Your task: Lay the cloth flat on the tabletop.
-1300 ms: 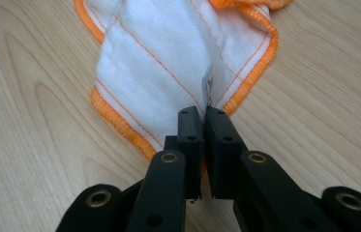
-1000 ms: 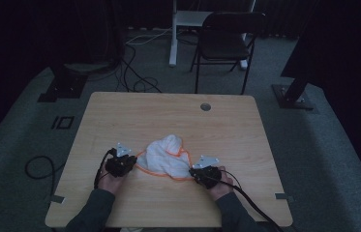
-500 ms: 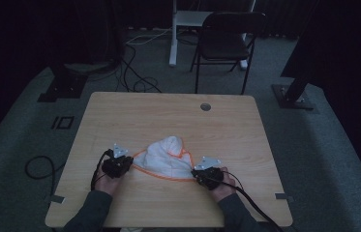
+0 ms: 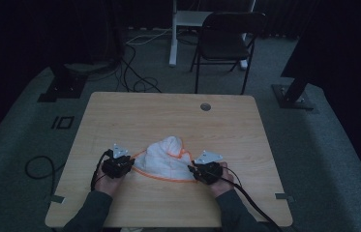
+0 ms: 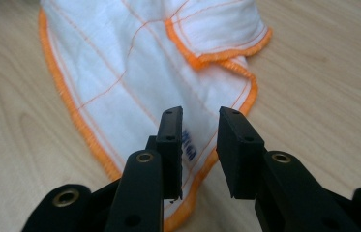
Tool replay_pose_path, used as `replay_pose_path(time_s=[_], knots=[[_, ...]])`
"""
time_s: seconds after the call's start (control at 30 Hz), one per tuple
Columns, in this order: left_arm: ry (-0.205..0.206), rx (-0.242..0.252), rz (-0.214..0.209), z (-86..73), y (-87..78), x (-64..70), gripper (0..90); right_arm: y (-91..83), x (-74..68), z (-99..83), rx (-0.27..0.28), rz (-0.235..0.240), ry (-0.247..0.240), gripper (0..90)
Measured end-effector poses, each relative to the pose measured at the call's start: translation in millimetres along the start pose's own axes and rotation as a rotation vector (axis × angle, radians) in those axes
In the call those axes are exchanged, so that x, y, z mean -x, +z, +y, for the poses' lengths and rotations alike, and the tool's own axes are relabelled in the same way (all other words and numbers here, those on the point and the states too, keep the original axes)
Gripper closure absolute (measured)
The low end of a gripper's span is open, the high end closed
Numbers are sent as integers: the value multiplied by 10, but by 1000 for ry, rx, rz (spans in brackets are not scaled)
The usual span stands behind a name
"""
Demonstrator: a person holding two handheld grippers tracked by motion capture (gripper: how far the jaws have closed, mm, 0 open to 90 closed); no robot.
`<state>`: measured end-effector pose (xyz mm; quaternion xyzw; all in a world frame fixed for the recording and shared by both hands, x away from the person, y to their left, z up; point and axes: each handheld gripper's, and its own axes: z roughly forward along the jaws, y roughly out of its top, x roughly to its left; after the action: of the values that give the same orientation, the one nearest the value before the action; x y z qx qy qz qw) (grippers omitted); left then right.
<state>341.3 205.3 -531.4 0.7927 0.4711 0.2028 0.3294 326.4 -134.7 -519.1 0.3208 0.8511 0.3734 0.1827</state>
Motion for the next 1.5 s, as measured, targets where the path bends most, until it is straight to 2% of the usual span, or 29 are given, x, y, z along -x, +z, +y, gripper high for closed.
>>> replay_pose_path(time_s=[0.2,0.37,0.57,0.73,0.8,0.87,0.93,1.1,1.13,1.17,1.2,1.23,1.3,1.37,1.43,1.5], knots=[[10,12,3,19,-6,11,732,98,48,104,1,-10,-3,759],[10,28,8,33,-28,15,731,190,64,197,-9,-21,-28,775],[9,39,12,44,-43,20,726,317,65,263,-11,-4,-17,721],[20,29,5,34,-22,47,725,477,76,312,-27,18,3,669],[28,20,1,27,-2,67,725,536,87,327,-45,23,9,717],[36,10,-3,17,24,84,725,566,95,346,-49,27,14,821],[45,-1,-2,9,43,95,725,580,119,361,-50,11,10,900],[46,-9,-6,1,54,88,726,550,240,377,-58,-34,17,900],[45,-10,-6,1,55,90,726,536,255,383,-54,-27,25,900],[46,-9,-3,1,55,93,726,521,258,390,-46,-8,26,888],[48,-10,-1,3,54,95,726,512,245,396,-36,25,25,773],[48,-10,1,4,53,99,726,514,218,399,-30,46,18,700],[46,-5,-1,4,48,102,726,540,152,393,-28,51,3,609],[48,0,0,6,33,111,726,594,122,374,-39,42,8,573],[53,7,-3,12,14,126,726,648,132,358,-56,38,20,620],[62,14,-3,18,4,142,726,663,144,354,-60,48,14,765]])
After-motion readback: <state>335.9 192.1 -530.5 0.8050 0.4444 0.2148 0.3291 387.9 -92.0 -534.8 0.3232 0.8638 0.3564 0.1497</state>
